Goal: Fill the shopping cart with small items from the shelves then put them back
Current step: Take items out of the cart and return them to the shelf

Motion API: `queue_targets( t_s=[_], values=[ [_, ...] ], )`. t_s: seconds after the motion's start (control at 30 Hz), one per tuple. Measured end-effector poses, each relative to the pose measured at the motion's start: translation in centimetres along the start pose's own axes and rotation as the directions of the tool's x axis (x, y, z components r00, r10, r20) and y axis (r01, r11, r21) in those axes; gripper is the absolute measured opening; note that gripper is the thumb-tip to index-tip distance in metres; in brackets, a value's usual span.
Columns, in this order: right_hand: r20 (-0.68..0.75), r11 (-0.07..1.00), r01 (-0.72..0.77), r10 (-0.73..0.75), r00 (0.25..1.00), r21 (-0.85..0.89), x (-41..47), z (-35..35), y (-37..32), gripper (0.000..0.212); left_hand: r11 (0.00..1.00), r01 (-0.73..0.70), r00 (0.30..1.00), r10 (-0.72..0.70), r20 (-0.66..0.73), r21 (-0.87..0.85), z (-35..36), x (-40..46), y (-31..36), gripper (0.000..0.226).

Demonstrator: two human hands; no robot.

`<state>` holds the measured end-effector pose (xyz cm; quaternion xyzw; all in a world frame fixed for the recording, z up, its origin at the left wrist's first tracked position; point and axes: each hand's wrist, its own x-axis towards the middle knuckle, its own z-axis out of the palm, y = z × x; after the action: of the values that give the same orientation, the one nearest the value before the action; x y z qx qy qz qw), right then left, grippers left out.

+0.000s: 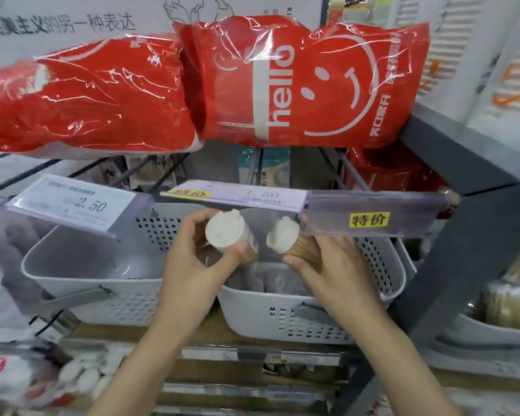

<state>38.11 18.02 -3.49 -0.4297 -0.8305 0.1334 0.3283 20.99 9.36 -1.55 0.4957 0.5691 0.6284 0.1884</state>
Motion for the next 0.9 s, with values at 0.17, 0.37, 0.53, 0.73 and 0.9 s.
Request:
queue_targets(
  t_s=[0.17, 0.37, 0.53, 0.73, 0.9],
  values=[
    [-0.078, 0.946, 0.265, -0.255, 0.964, 0.185, -1.0, 0.4, -0.7, 0.057, 1.0, -0.015, 0.985, 0.015, -0.174, 0.001, -2.0, -3.9, 0.2, 0.051],
    [0.071, 0.785, 0.232, -0.329, 0.942, 0.574, -3.2, 2.3, -6.1, 0.048, 0.996, 0.056, 0.933, -0.025, -0.36, 0.076, -6.4, -8.7, 0.5, 0.038],
    [0.342, 0.565, -0.099, -0.342, 0.875, 0.819, -5.2, 6.0, -11.6, 0.043, 0.985, 0.173, 0.809, -0.132, -0.573, 0.017, -11.0, -13.3, 0.6, 0.034],
    [0.574, 0.504, -0.348, -0.411, 0.708, 0.791, -7.5, 12.5, -18.8, 0.044, 0.956, 0.274, 0.556, -0.244, -0.795, -0.102, -17.7, -18.8, 1.2, 0.041],
    [0.689, 0.467, -0.51, -0.541, 0.481, 0.723, -10.9, 18.0, -27.5, 0.053, 0.949, 0.27, 0.359, -0.258, -0.897, -0.165, -25.5, -24.7, 1.4, 0.043]
  ],
)
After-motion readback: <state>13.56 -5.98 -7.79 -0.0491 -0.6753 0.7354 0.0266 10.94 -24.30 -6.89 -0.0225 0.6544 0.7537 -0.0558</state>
